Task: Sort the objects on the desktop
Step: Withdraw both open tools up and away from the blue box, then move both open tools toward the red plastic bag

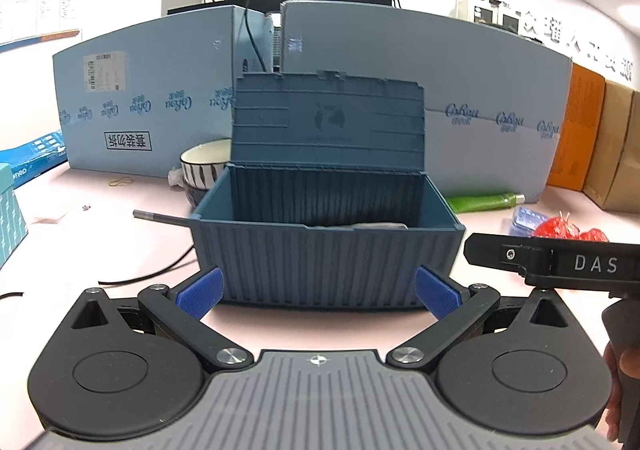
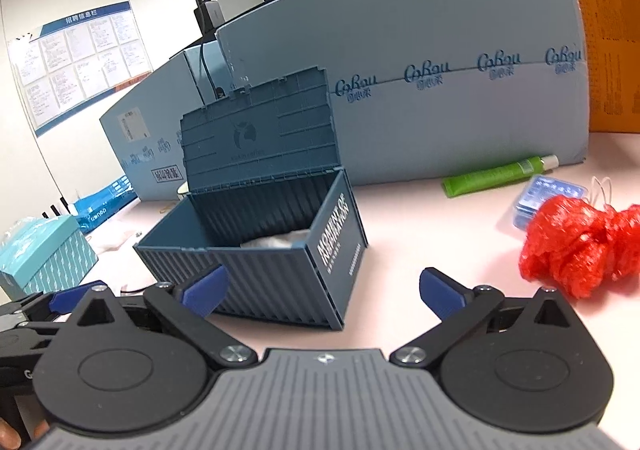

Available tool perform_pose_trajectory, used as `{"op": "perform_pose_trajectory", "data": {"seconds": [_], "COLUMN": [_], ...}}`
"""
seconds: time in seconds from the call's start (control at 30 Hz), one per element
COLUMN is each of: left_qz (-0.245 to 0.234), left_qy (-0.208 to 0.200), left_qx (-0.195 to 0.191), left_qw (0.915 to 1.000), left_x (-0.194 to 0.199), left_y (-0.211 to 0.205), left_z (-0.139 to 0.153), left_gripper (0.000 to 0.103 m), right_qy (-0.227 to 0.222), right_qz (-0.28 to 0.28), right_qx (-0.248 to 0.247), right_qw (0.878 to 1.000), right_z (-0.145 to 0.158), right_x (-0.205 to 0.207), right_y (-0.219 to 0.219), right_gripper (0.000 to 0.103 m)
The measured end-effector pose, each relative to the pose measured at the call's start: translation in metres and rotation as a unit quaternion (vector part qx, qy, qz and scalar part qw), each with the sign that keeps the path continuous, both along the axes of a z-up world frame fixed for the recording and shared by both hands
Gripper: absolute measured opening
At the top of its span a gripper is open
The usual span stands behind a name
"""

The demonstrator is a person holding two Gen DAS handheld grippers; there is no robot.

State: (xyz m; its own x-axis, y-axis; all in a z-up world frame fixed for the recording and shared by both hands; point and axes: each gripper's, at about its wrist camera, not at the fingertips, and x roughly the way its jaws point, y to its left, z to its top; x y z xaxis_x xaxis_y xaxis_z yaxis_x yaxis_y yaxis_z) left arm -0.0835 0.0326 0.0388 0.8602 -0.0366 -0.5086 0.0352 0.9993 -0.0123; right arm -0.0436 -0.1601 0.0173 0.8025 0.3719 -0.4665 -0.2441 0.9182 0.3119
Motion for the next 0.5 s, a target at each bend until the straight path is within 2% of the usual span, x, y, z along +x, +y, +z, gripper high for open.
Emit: {"op": "perform_pose_trajectory", "data": {"seconds": [0.5], "left_qz": [-0.055], "left_qy": [0.031], "left_qx": [0.003], "left_qw": [0.9980], "left_x": [0.001], "left_y": [-0.054], "left_z": [-0.010], "left_gripper": [0.102], "right_qy": [0.025], "right_qz": [-0.058], "right_qx": [-0.010], "right_qw": [0.998], "right_z": [-0.007], "right_x": [-0.028], "right_y": [-0.050], "right_gripper": [0.103]}}
